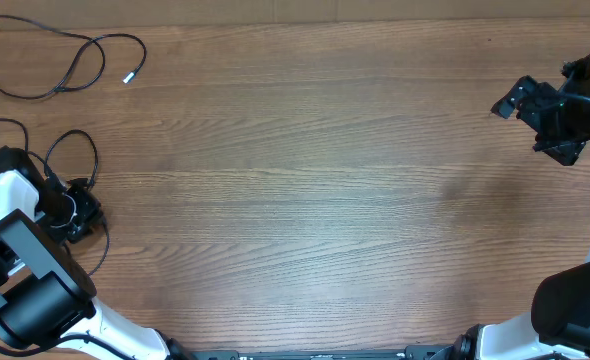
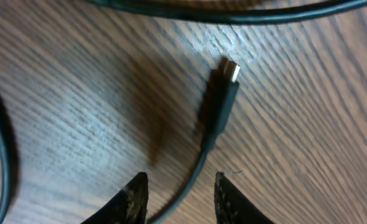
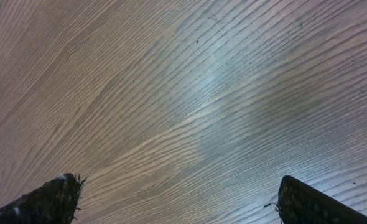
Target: Untangle cables
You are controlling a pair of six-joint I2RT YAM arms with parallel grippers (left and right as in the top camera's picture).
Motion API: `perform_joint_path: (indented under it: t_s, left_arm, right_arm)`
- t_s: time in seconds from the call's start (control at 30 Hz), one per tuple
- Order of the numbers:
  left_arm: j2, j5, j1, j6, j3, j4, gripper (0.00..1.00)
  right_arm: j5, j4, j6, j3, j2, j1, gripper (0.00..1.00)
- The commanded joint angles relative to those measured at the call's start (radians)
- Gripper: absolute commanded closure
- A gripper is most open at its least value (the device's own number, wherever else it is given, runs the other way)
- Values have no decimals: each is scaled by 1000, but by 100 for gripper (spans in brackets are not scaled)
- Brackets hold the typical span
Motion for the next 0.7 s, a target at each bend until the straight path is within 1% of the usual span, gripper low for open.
perform_joint_path:
  t_s: [0.0,0.07,0.13,0.17,0.27,0.3,0.47,0.57,0.67]
  left_arm:
    - [-5,-10,-3,27,-64,44,65]
    - [-5,-11,-3,27,-84,60,73]
    - [-5,-11,-3,27,-98,71,75]
    - [-5,-11,-3,27,-100,70,78]
    - [-5,-11,-3,27,-101,58,92]
    - [-5,-15,-3,27,-101,51,95]
    - [-5,-38,-3,21,-101,-6,96]
    - [-6,-29,-3,-26,-101,-46,96]
    - [-6,-34,-3,-38,-101,-66,96]
  right_arm:
    - [0,3,-3,2,2,1,0]
    - [0,2,-3,2,2,1,0]
    - [0,3,-3,2,2,1,0]
    - [0,2,-3,2,2,1,0]
    - [0,3,-3,2,2,1,0]
    - [0,2,-3,2,2,1,0]
    - [0,2,-3,2,2,1,0]
    - [0,2,-3,2,2,1,0]
    - [0,3,-3,2,2,1,0]
